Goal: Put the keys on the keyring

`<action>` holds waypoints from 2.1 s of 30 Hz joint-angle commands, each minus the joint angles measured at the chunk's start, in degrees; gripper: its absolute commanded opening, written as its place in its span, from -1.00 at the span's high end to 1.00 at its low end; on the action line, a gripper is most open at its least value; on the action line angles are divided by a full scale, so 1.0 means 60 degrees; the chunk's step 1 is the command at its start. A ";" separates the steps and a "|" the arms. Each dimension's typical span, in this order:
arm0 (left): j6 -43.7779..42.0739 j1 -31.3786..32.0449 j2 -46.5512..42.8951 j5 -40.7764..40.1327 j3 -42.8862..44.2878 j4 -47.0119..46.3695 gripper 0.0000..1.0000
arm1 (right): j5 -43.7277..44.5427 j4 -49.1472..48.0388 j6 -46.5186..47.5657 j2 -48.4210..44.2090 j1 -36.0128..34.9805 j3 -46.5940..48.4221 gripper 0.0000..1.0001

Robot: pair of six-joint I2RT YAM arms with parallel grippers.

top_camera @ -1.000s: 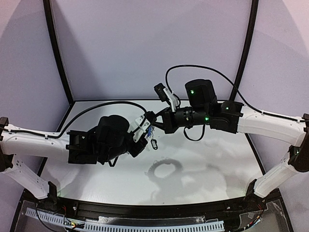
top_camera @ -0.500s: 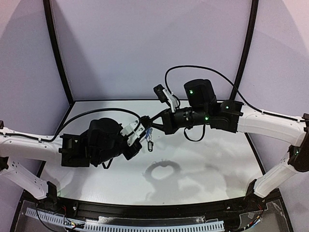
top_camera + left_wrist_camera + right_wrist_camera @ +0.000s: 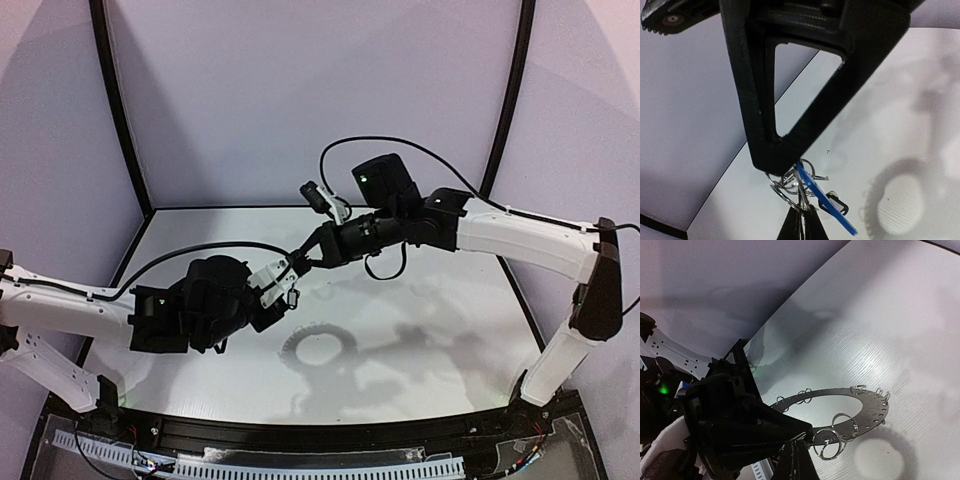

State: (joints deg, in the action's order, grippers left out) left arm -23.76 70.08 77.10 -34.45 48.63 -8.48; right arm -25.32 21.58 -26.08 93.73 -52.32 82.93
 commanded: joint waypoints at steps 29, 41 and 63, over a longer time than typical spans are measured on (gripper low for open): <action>0.0279 0.0274 -0.0313 0.0719 0.0198 -0.1443 0.37 | -0.0516 -0.0879 0.1425 -0.0841 0.0265 -0.0872 1.00; 0.1447 0.0274 -0.0988 0.0753 0.0158 -0.0067 0.34 | -0.0107 -0.0948 0.1502 -0.1088 0.0150 -0.0946 1.00; 0.1798 0.0274 0.0084 0.1051 0.1066 0.0569 0.60 | 0.0328 -0.1073 0.1153 -0.1101 -0.0034 -0.0877 1.00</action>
State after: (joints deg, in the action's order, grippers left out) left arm -13.17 71.53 76.35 -28.52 52.98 -6.13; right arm -24.01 18.83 -18.55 89.34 -51.88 77.54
